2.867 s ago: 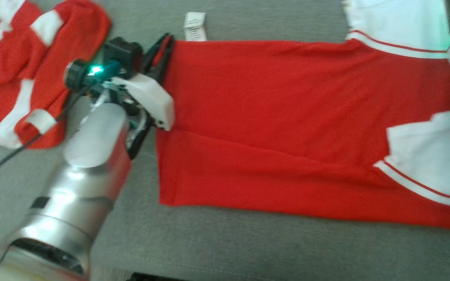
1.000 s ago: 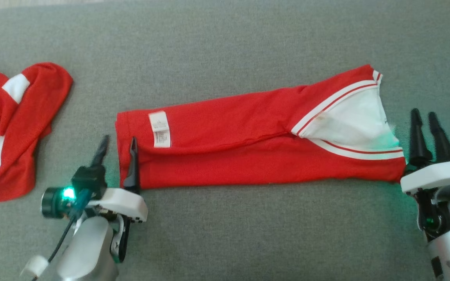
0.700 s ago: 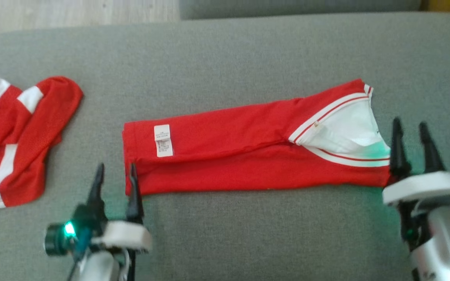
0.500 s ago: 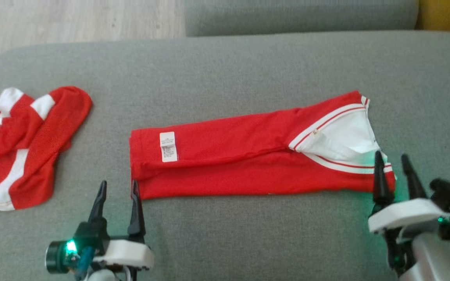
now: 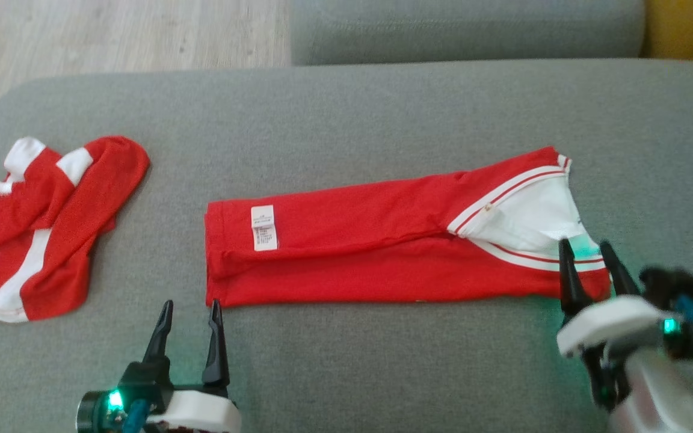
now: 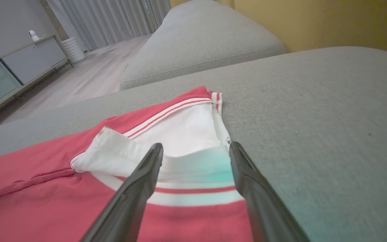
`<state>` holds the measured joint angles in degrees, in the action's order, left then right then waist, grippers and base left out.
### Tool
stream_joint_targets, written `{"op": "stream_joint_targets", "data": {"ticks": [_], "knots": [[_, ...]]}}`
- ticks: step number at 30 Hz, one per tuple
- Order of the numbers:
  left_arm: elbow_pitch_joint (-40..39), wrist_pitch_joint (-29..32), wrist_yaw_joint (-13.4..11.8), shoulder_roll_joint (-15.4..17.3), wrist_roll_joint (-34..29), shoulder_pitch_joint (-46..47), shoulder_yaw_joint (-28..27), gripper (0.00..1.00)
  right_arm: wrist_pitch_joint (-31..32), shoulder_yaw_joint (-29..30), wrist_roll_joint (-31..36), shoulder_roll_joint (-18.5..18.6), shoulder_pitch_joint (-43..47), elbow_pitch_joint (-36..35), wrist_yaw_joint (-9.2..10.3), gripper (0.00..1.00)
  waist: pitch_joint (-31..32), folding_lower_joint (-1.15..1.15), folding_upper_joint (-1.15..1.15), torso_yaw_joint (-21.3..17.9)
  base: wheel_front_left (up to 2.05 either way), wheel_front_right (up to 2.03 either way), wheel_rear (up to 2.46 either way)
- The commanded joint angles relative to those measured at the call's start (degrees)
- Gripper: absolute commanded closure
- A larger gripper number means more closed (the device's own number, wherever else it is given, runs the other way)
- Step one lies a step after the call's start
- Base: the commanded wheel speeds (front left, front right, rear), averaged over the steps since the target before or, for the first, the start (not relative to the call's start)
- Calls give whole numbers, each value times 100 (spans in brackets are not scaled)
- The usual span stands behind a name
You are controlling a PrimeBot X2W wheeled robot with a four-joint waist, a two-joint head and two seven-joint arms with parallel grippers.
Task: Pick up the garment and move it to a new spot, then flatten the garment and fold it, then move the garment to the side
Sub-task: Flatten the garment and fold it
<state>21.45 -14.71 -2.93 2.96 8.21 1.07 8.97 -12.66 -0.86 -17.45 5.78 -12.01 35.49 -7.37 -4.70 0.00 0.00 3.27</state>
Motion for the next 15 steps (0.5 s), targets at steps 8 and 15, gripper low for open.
{"op": "stream_joint_targets", "data": {"ticks": [8,15], "knots": [[29,-29,149,-7,454,485,226,0,689,58,513,264,-1375,660,-12,0,-501,0,0,266,0,0,0],[166,-29,363,-8,844,592,327,0,1081,356,922,307,-1675,1453,-12,0,-708,0,0,472,0,0,0]]}}
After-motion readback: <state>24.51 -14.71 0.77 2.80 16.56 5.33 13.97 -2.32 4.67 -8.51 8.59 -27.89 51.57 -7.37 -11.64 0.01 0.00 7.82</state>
